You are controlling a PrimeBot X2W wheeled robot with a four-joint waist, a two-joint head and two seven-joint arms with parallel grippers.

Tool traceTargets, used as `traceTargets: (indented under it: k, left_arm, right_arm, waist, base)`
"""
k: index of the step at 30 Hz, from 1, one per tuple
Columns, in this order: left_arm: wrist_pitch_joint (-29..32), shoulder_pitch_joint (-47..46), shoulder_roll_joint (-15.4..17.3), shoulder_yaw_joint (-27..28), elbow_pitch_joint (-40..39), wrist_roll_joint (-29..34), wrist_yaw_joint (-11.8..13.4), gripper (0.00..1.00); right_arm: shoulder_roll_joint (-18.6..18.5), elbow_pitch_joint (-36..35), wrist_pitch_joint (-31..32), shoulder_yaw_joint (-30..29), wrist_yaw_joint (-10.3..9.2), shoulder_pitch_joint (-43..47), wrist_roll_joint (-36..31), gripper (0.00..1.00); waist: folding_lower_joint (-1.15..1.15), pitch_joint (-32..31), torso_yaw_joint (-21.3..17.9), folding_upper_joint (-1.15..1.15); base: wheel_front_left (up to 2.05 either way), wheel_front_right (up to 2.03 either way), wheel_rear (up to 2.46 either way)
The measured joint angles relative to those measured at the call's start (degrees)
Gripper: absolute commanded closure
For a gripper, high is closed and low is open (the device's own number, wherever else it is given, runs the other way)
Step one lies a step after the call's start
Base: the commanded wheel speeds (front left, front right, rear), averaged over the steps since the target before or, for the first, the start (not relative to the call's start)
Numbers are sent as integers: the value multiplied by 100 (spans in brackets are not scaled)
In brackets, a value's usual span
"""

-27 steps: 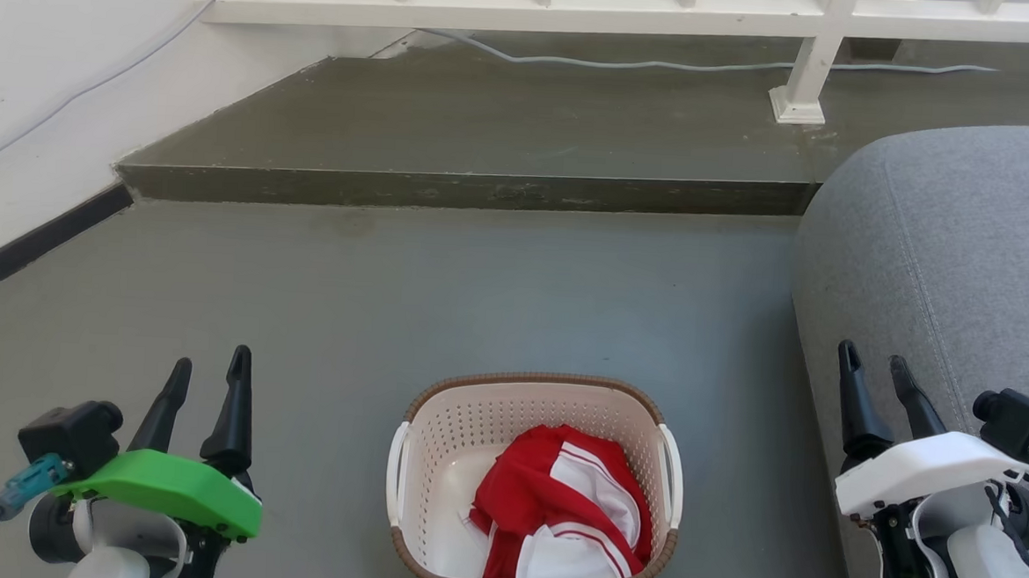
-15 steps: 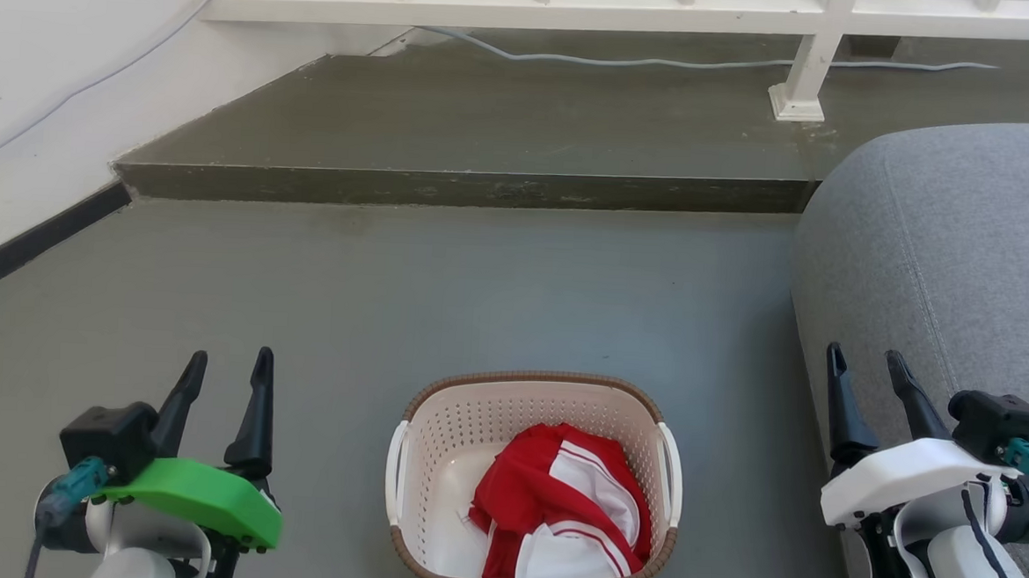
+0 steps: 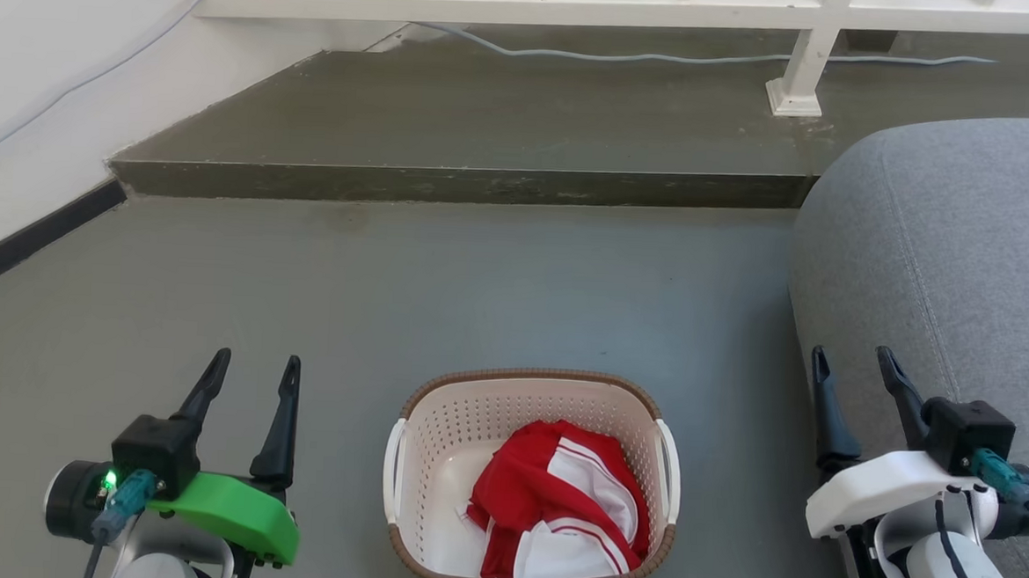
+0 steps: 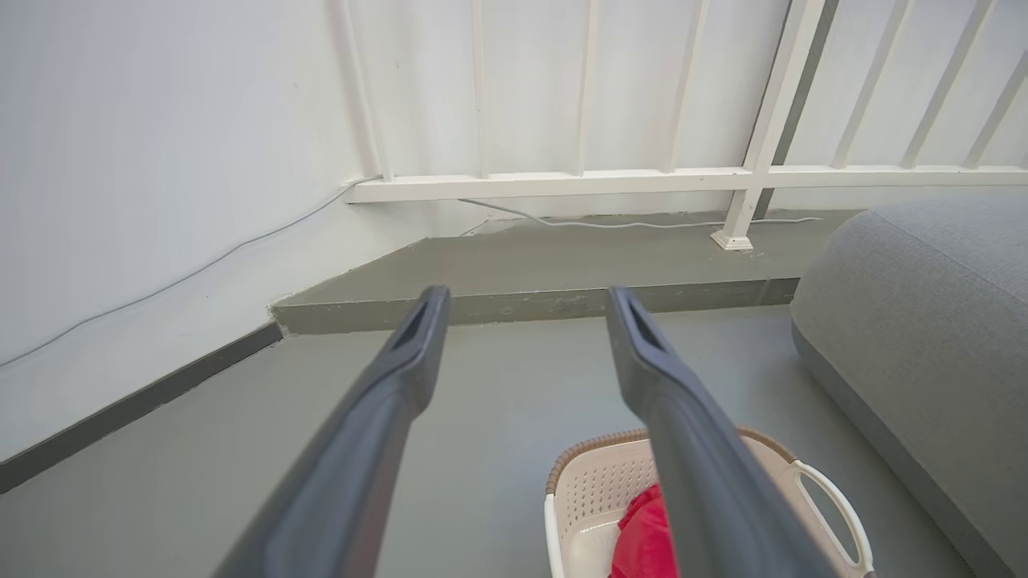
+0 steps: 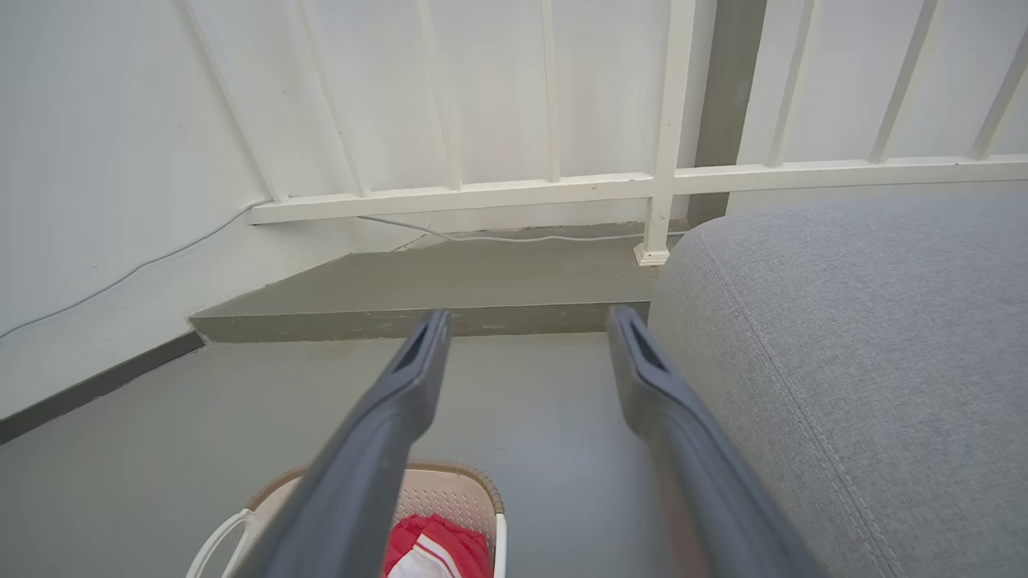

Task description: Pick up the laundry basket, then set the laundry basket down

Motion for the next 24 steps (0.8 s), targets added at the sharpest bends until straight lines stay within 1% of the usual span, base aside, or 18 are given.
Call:
traceTargets:
  k: [3,5,9,24]
  left_arm:
    - [-49,0,2,-44,18,204,9,0]
    - [-110,0,3,-62,25,339,52,0]
    - [-196,0,9,-87,47,631,52,0]
    - [-198,-1,2,-67,211,650,51,0]
  right_arm:
    - [11,-4,-71,24,-5,4,-203,0]
    - [12,-5,-123,31,-53,5,-309,0]
    - [12,-4,-209,43,-53,10,-558,0]
    - [42,33,-215,-11,-18,16,-575,0]
  waist:
    - [0,13,-8,0]
    - [0,21,-15,0]
    - [0,32,-23,0]
    - [0,36,-18,0]
  base:
    - [0,0,0]
    - [0,0,0]
    - [0,0,0]
    - [0,0,0]
